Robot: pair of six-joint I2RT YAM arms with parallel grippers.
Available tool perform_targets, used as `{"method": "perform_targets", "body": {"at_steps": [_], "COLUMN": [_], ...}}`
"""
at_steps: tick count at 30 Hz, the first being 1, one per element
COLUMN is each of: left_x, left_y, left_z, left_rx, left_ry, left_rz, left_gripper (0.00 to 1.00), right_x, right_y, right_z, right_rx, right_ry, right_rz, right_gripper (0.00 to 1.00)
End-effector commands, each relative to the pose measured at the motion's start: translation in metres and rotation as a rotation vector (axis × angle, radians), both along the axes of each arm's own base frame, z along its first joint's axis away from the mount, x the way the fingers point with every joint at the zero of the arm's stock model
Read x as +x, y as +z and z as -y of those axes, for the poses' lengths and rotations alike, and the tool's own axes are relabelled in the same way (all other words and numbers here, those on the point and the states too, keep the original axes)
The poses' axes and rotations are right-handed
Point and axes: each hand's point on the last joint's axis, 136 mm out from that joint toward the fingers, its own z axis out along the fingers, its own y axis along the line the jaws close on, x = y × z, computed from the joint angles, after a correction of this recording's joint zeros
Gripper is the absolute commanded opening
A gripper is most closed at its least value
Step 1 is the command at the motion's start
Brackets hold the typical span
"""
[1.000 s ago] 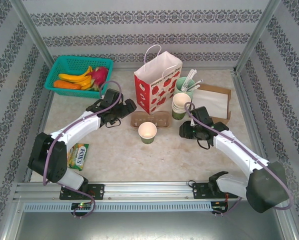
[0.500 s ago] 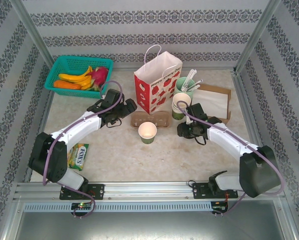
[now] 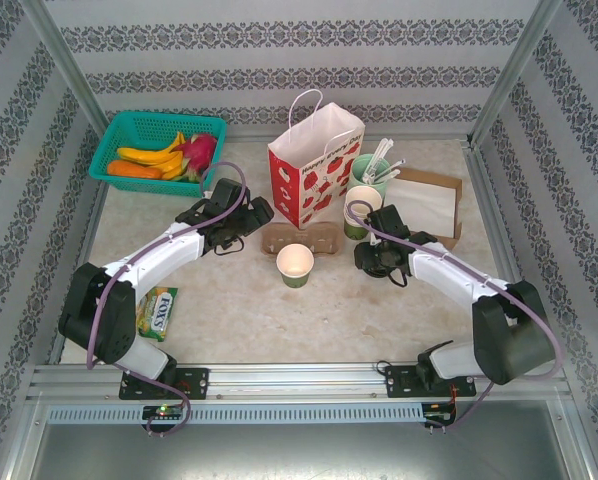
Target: Pack the takeout coffee
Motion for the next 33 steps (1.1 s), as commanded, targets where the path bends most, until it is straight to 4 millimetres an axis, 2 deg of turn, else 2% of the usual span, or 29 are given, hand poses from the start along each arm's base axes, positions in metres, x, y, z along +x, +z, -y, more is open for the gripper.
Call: {"method": "perform_targets", "body": {"at_steps": [1, 10, 16, 23, 29, 33], "left_x": [-0.002, -0.005, -0.006, -0.007, -0.008, -0.005], "left_y": [0.000, -0.003, -0.002, 0.002, 0.005, 0.018], "left_z": [0.002, -0.001, -0.004, -0.006, -0.007, -0.003], "left_rx": [0.004, 0.014, 0.024, 0.028, 0.032, 0.025], "left_ry": [0.012, 0.017, 0.023, 0.024, 0.014, -0.029], "left_rz": [0.012, 0.004, 0.007, 0.018, 0.037, 0.108], "left_gripper": [0.99, 0.99, 0.99, 0.99, 0.99, 0.99], "right_x": [0.010, 0.009, 0.009, 0.009, 0.004, -0.002], "right_y": [0.003, -0.004, -0.005, 0.007, 0.014, 0.023], "right_z": [-0.004, -0.008, -0.005, -0.003, -0.003, -0.007], "right_rx": [-0.023, -0.045, -0.061, -0.049, -0.036, -0.006], "right_ry": [0.023, 0.046, 0.031, 0.003, 0.017, 0.037], "right_rz": [0.030, 0.020, 0.016, 0.032, 0.047, 0.066], "right_gripper": [0.45, 0.40, 0.30, 0.17, 0.11, 0.08]}}
